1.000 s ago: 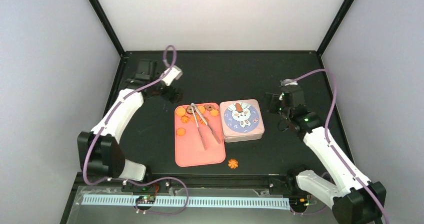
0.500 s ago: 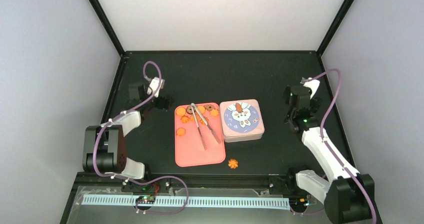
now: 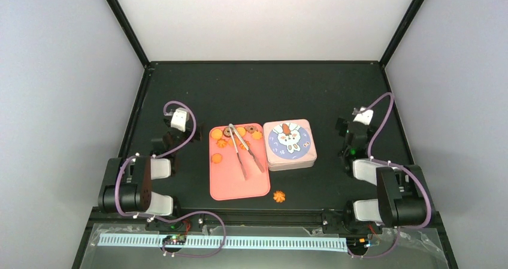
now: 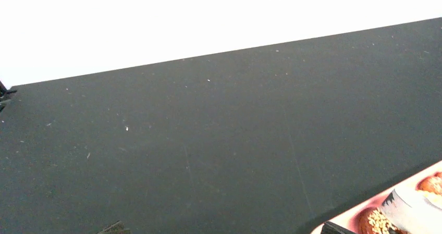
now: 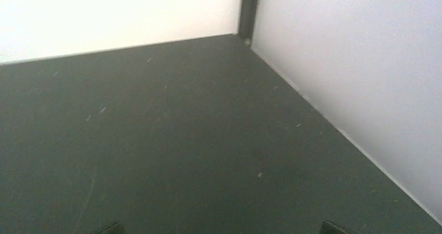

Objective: Pack the cookies
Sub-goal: Reset both arms

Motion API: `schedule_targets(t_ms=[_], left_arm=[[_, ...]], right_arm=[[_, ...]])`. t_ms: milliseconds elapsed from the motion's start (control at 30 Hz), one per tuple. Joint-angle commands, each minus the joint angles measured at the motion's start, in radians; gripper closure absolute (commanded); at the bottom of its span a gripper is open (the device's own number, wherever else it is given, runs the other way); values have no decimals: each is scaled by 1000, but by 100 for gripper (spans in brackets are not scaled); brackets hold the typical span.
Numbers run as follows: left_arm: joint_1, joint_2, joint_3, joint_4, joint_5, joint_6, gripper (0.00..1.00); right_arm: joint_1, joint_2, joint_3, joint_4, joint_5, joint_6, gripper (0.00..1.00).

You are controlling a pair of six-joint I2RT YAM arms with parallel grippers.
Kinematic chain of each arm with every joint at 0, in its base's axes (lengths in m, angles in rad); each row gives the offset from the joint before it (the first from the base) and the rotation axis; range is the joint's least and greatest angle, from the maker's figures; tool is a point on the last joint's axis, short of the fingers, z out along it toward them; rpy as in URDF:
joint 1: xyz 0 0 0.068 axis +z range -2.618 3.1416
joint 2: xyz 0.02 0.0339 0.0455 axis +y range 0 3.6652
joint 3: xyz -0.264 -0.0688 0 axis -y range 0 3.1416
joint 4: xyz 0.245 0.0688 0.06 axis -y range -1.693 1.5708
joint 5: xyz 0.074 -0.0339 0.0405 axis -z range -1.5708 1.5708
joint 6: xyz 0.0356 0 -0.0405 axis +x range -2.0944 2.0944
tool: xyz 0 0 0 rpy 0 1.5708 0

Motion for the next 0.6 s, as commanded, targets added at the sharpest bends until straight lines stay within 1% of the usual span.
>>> schedule_targets(t_ms=[0,33,67,100,133,167,200,233,300,367,433,500,567], left_arm=[[-22,-14,35,47,-42,1,1],[-25,-6,32,68,-44,5,1],[-26,-6,32,70,-47,5,1],[-26,-9,35,57,-50,4,1],[-27,-12,38,47,-52,3,1],[-27,-13,37,46,-53,3,1],[-28,-13,35,49,-54,4,1],[-29,-15,36,47,-54,2,1],[-29,-15,35,48,-54,2,1],[-29,-15,35,48,-54,2,1],[-29,-15,35,48,-53,3,1],[-28,-15,35,48,-53,2,1],[-29,-17,34,48,-54,2,1]], right_arm=[[-2,78,-96,401,-211,-101,0],[0,120,-123,536,-218,-120,0],[-1,99,-130,532,-223,-118,0],[-2,65,-100,395,-225,-101,0],[-4,88,-84,386,-222,-104,0],[-6,105,-93,451,-226,-107,0],[-8,91,-79,420,-226,-101,0],[-10,74,-71,351,-234,-95,0],[-12,92,-87,418,-233,-102,0],[-12,70,-74,361,-239,-96,0],[-13,88,-88,415,-236,-102,0],[-12,73,-75,363,-240,-97,0],[-13,84,-83,397,-237,-101,0]])
